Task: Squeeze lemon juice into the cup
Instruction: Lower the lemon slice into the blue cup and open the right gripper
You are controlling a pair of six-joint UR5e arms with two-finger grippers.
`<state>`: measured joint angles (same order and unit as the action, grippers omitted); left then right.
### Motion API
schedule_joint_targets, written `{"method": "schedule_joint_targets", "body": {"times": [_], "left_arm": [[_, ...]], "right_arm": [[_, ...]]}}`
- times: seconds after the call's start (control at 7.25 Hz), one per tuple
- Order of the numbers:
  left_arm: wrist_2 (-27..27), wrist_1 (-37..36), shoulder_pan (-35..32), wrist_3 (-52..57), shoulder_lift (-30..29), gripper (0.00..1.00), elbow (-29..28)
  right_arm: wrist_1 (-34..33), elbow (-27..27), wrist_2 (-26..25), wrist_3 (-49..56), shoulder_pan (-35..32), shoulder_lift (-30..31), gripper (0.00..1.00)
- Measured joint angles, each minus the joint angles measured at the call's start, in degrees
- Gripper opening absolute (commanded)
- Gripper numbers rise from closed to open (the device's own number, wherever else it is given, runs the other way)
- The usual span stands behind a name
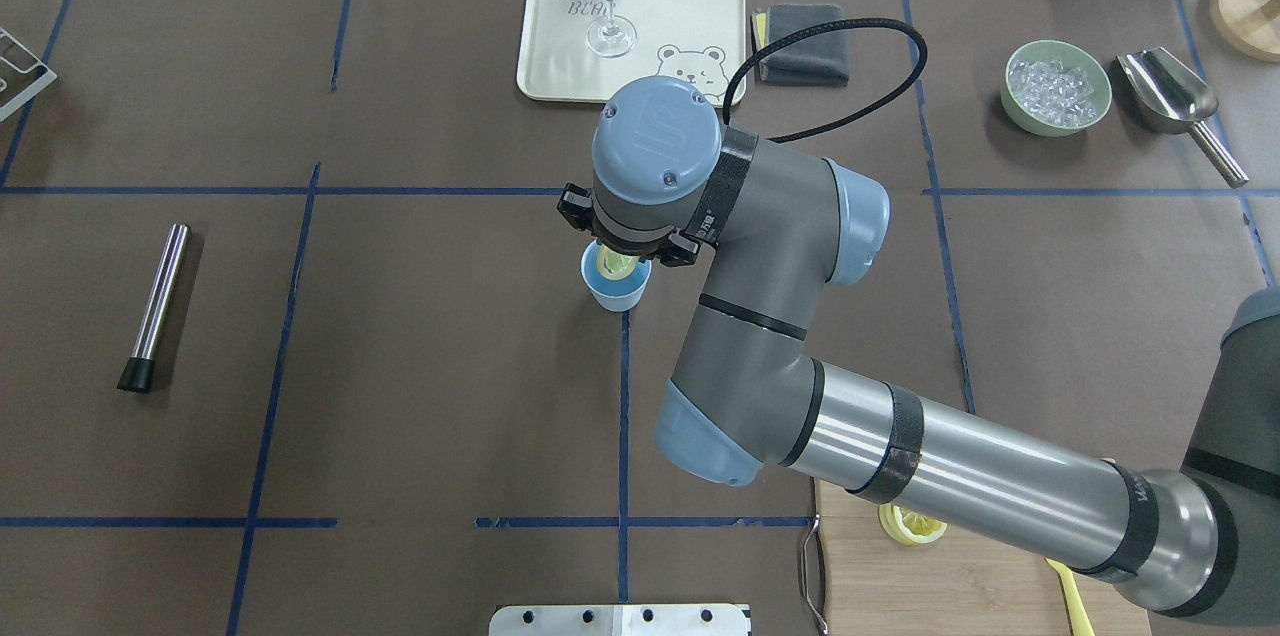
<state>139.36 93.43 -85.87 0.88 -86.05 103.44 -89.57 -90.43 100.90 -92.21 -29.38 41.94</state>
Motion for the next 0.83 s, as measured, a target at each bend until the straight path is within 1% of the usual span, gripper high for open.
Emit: {"method": "schedule_joint_targets", "body": {"times": [0.41, 0.69, 0.83], "left_arm": [[0.03, -0.02, 0.00, 0.00, 0.00, 1.00, -0.07], [0.02, -0.08, 0.00, 0.00, 0.00, 1.00, -0.08], [0.00, -0.08, 0.00, 0.00, 0.00, 1.00, -0.08]], "right_arm": [[0.07, 0.07, -0.06, 0.01, 0.54, 0.19, 0.68], [0.32, 0.08, -0.09, -0.02, 0.62, 0.29, 0.70], [0.39, 0.08, -0.09, 0.01, 0.64, 0.31, 0.80]]}}
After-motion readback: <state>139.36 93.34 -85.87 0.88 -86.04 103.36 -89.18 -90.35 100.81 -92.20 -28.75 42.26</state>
